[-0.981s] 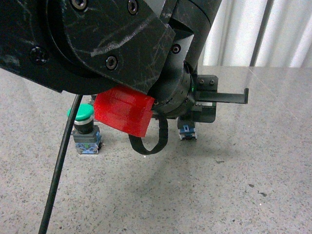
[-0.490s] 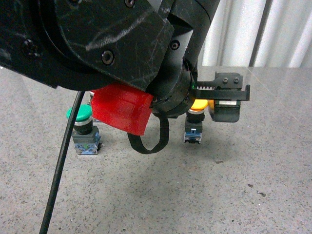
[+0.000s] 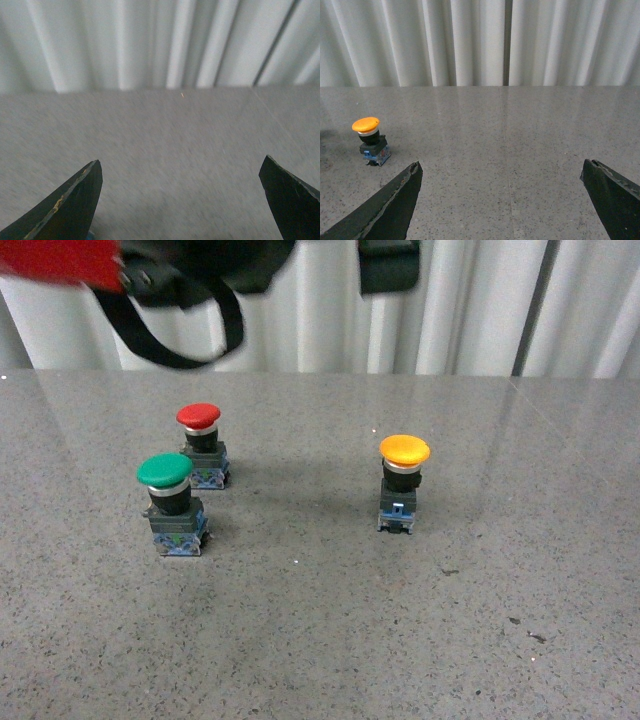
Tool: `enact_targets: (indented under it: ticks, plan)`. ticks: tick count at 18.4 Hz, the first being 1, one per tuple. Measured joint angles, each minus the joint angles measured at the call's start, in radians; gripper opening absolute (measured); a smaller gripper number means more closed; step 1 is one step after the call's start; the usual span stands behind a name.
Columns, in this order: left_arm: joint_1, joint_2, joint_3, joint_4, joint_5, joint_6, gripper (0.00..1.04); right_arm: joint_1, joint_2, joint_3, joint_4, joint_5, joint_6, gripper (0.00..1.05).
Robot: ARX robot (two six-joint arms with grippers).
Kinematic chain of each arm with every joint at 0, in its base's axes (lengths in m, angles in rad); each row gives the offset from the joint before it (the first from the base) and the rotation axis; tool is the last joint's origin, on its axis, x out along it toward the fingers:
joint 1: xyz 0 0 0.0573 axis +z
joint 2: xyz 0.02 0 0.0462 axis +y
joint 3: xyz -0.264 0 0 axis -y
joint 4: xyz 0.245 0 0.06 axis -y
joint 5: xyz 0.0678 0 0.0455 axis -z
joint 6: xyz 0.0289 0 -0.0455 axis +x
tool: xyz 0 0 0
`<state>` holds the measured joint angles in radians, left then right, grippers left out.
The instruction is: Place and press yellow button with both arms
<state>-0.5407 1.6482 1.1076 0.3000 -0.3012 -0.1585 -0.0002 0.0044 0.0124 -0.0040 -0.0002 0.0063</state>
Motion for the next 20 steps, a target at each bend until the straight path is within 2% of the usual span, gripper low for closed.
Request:
enact_targets:
  ticks: [1, 4, 5, 9, 12, 13, 20]
  plan:
    - [0.010, -0.022, -0.008, 0.011, -0.009, 0.018, 0.98, 0.000, 0.000, 0.000, 0.000, 0.000, 0.000, 0.98]
    - [0.102, -0.227, -0.121, 0.098, -0.070, 0.221, 0.98, 0.000, 0.000, 0.000, 0.000, 0.000, 0.000, 0.98]
    - [0.127, -0.309, -0.188, 0.127, -0.095, 0.226, 0.90, 0.000, 0.000, 0.000, 0.000, 0.000, 0.000, 0.98]
    - [0.263, -0.598, -0.570, 0.241, 0.010, 0.168, 0.45, 0.000, 0.000, 0.000, 0.000, 0.000, 0.000, 0.98]
    - [0.328, -0.697, -0.749, 0.275, 0.089, 0.166, 0.12, 0.000, 0.000, 0.000, 0.000, 0.000, 0.000, 0.98]
    - [0.349, -0.739, -0.784, 0.288, 0.109, 0.163, 0.04, 0.000, 0.000, 0.000, 0.000, 0.000, 0.000, 0.98]
    - [0.451, -0.957, -0.972, 0.253, 0.207, 0.163, 0.04, 0.000, 0.000, 0.000, 0.000, 0.000, 0.000, 0.98]
